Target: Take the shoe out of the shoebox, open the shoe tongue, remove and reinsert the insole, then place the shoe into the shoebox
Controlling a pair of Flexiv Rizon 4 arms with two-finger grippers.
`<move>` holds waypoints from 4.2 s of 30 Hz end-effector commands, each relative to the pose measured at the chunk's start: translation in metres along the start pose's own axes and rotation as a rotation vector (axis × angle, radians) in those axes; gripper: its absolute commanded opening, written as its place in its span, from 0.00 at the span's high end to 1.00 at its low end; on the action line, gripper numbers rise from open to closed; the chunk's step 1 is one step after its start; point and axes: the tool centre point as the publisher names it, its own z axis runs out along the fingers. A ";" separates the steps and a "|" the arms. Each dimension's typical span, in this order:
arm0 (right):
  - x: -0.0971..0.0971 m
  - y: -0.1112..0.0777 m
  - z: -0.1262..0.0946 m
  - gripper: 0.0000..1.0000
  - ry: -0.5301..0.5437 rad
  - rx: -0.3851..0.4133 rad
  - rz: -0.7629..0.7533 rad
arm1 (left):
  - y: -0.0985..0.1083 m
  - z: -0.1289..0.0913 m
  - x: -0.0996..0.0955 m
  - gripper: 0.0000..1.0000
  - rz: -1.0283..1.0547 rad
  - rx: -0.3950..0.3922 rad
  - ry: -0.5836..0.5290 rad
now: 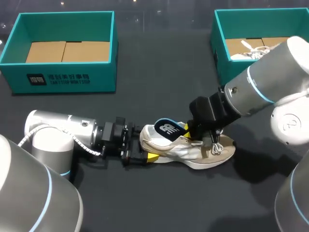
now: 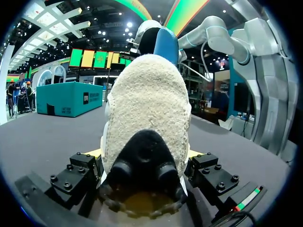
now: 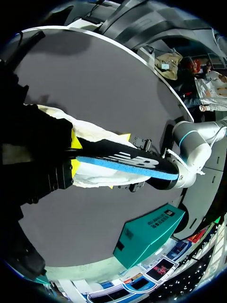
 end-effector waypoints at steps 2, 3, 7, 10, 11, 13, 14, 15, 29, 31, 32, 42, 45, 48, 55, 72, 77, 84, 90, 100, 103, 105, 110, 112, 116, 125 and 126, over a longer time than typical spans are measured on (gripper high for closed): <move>-0.024 0.025 0.017 1.00 0.089 0.033 -0.030 | 0.001 0.001 0.000 1.00 0.000 0.000 -0.001; -0.026 0.027 0.020 1.00 0.099 0.034 -0.034 | 0.001 0.001 0.000 1.00 0.000 0.000 -0.001; -0.031 0.034 0.028 1.00 0.130 0.017 -0.044 | 0.001 0.001 0.000 1.00 0.000 0.000 -0.001; -0.033 0.039 0.031 1.00 0.146 0.008 -0.047 | 0.001 0.001 0.000 1.00 0.000 0.000 -0.001; -0.034 0.040 0.031 1.00 0.151 0.010 -0.045 | 0.001 0.001 0.000 1.00 0.000 0.000 -0.001; -0.034 0.041 0.031 0.89 0.149 0.008 -0.031 | 0.001 0.001 0.000 1.00 0.000 0.000 -0.001; -0.033 0.041 0.030 0.82 0.143 0.009 -0.024 | 0.001 0.001 0.000 1.00 0.000 0.000 -0.001; -0.032 0.041 0.027 0.72 0.133 0.005 -0.016 | 0.001 0.001 0.000 1.00 0.000 0.000 -0.001; -0.025 0.040 0.006 0.32 0.099 -0.136 0.171 | 0.001 0.001 0.000 1.00 0.000 0.000 -0.001; -0.027 0.040 0.006 0.33 0.113 -0.150 0.194 | 0.001 0.001 0.000 1.00 0.000 0.000 -0.001; -0.028 0.041 0.007 0.33 0.120 -0.153 0.210 | 0.001 0.001 0.000 1.00 0.000 0.000 -0.001; -0.041 0.046 0.023 0.38 0.138 -0.189 0.318 | 0.001 0.001 0.000 1.00 0.000 0.000 -0.001; -0.040 0.048 0.029 0.43 0.141 -0.186 0.347 | 0.001 0.001 0.000 1.00 0.000 0.000 -0.001; -0.037 0.047 0.035 0.50 0.157 -0.190 0.368 | 0.001 0.001 0.000 1.00 0.000 0.000 -0.001; -0.032 0.050 0.035 0.51 0.163 -0.171 0.400 | 0.001 0.001 0.000 1.00 0.000 0.000 -0.001; -0.027 0.071 0.032 0.70 0.177 -0.132 0.395 | 0.001 0.001 0.000 1.00 0.000 0.000 -0.001; -0.025 0.072 0.034 1.00 0.177 -0.132 0.400 | 0.001 0.001 0.000 1.00 0.000 0.000 -0.001; -0.027 0.083 0.029 1.00 0.161 -0.120 0.365 | 0.001 0.001 0.000 1.00 0.000 0.000 -0.001; -0.033 0.106 0.017 1.00 0.123 -0.171 0.275 | 0.001 0.001 0.000 1.00 0.000 0.000 -0.001; -0.033 0.106 0.017 1.00 0.123 -0.171 0.275 | 0.001 0.001 0.000 1.00 0.000 0.000 -0.001; -0.033 0.106 0.017 1.00 0.123 -0.171 0.275 | 0.001 0.001 0.000 1.00 0.000 0.000 -0.001; -0.033 0.106 0.017 1.00 0.123 -0.171 0.275 | 0.001 0.001 0.000 1.00 0.000 0.000 -0.001; -0.033 0.106 0.017 1.00 0.123 -0.171 0.275 | 0.001 0.001 0.000 1.00 0.000 0.000 -0.001; -0.039 0.117 0.010 1.00 0.120 -0.156 0.298 | 0.001 0.001 0.000 1.00 0.000 0.000 -0.001; -0.042 0.136 -0.013 1.00 0.060 -0.196 0.293 | 0.001 0.001 0.000 1.00 0.000 0.000 -0.001; -0.050 0.157 -0.063 1.00 -0.002 -0.409 0.178 | 0.001 0.001 0.000 1.00 0.000 0.000 -0.001; -0.050 0.157 -0.063 1.00 -0.002 -0.409 0.178 | 0.001 0.001 0.000 1.00 0.000 0.000 -0.001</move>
